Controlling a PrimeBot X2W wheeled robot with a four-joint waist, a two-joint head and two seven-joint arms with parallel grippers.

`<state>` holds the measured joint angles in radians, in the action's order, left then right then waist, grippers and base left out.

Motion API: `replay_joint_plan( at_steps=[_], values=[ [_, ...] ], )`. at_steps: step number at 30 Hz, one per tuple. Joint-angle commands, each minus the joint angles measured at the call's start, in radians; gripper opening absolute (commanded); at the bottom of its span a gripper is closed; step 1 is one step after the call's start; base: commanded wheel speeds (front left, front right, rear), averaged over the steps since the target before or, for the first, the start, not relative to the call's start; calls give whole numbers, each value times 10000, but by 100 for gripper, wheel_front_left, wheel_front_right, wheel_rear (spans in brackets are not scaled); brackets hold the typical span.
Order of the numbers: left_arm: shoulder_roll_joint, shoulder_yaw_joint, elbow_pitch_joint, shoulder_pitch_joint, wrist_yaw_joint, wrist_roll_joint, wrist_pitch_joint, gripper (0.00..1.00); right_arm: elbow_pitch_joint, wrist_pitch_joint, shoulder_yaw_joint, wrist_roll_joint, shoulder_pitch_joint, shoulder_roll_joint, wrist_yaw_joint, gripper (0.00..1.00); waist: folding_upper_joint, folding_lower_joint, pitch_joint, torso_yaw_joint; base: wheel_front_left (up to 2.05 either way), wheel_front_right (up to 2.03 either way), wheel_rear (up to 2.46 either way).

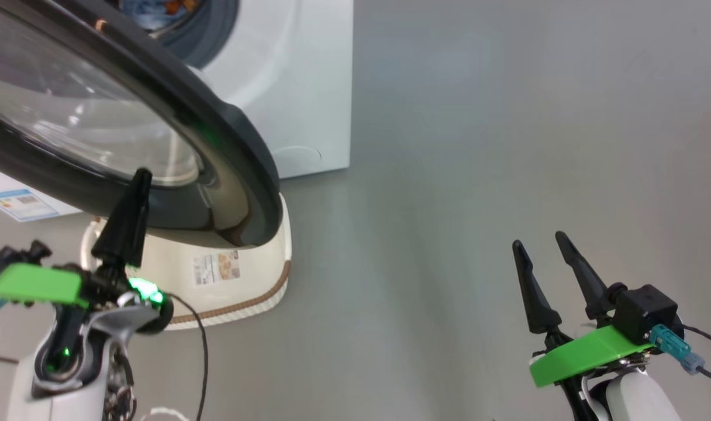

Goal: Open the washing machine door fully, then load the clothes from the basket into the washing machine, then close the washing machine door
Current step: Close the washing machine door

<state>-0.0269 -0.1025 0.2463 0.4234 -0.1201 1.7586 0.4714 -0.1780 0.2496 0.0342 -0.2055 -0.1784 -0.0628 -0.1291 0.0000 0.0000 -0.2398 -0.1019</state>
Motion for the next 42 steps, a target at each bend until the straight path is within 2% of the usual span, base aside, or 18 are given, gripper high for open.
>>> replay_joint_plan(
  at_steps=[1, 14, 24, 25, 26, 27, 29, 32, 36, 37, 39, 42],
  values=[
    [-233, -322, -372, -75, -105, 51, -58, 0, 193, 122, 211, -175, 105, 32, -16, 100, 0, 0, 336, 237, 0, 0, 0],
    [-233, -186, -2011, -2510, -105, 43, -1568, 0, 30, 122, 202, -121, 569, 51, -16, 100, 0, 0, 1456, 722, 0, 0, 0],
    [-233, -203, -3041, -3893, -105, -747, -3192, 0, 26, 122, 247, -198, 765, 90, -16, 100, 0, 0, 1822, 892, 0, 0, 0],
    [-233, -192, -3121, -4020, -105, -829, -3375, 6, 28, 122, 242, -207, 782, 93, -16, 100, 0, 0, 1848, 914, 0, 0, 0],
    [-233, -213, -3218, -4144, -105, -957, -3588, 45, 29, 122, 236, -212, 800, 95, -16, 100, 0, 0, 1872, 940, 0, 0, 0],
    [-233, -250, -3315, -4246, -105, -1061, -3865, 100, 31, 122, 227, -217, 822, 98, -16, 100, 0, 0, 1897, 969, 0, 0, 0],
    [-233, -252, -3478, -4396, -105, -1336, -4335, 100, 43, 122, 196, -219, 881, 102, -16, 100, 0, 0, 1951, 1044, 0, 0, 0],
    [-238, -220, -3847, -4507, -105, -2334, -5040, 100, 71, 122, 185, -227, 937, 109, -16, 100, 0, 0, 1976, 1142, 0, 0, 0],
    [-563, 177, -4055, -4673, -105, -3542, -5948, 100, 77, 122, 179, -240, 953, 114, -16, 100, 0, 0, 2019, 1252, 0, 0, 0],
    [-563, 177, -4055, -4673, -105, -3542, -5948, 100, 77, 122, 179, -240, 953, 114, -16, 100, 0, 0, 2019, 1252, 0, 0, 0],
    [-979, 452, -4023, -4767, -105, -4456, -6568, 100, 74, 122, 182, -245, 953, 116, -16, 100, 0, 0, 2051, 1289, 0, 0, 0],
    [-1605, 696, -3670, -4855, -105, -6586, -7231, 100, 86, 122, 199, -242, 973, 118, -16, 100, 0, 0, 2097, 1328, 0, 0, 0]
  ],
)
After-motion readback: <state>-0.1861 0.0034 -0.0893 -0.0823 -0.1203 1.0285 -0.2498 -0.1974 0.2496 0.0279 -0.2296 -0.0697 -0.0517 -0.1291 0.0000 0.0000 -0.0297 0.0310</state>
